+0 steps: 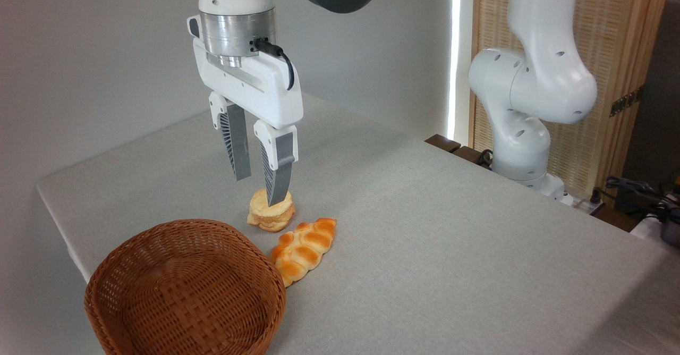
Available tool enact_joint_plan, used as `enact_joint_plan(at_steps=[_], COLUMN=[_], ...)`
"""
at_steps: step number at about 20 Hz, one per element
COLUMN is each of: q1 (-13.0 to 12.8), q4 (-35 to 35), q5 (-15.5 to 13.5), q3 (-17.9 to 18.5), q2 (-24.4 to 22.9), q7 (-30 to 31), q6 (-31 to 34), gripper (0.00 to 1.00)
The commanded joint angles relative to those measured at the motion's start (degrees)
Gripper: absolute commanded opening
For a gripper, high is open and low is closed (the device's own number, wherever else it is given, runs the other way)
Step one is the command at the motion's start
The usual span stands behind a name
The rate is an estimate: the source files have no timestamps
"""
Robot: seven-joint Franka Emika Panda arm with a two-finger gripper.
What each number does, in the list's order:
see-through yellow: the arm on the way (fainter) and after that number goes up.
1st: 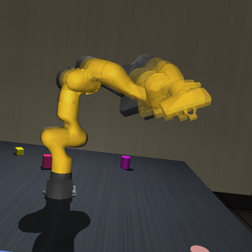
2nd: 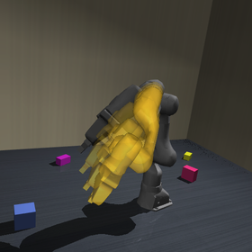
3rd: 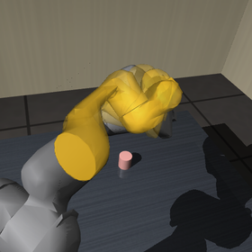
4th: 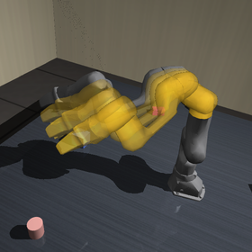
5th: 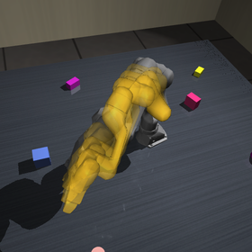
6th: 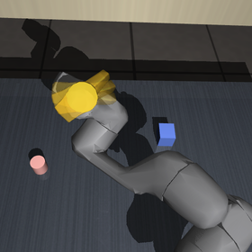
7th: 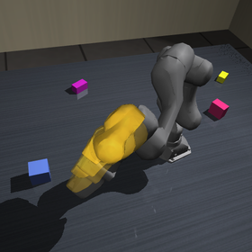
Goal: Put bread into the basket
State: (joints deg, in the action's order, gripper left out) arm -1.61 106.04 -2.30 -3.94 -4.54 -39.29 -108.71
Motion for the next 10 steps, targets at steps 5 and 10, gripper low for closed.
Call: enact_joint_plan(at_steps=[5, 10], q1=[0.4, 0.4], q4=[0.1, -0.3], q5=[-0.6, -0.5], q3=[0.5, 0.0], q2=[-0.8, -1.1], q7=[0.2, 0.9], q6=[0.7, 1.1], gripper=[1.00, 1.00])
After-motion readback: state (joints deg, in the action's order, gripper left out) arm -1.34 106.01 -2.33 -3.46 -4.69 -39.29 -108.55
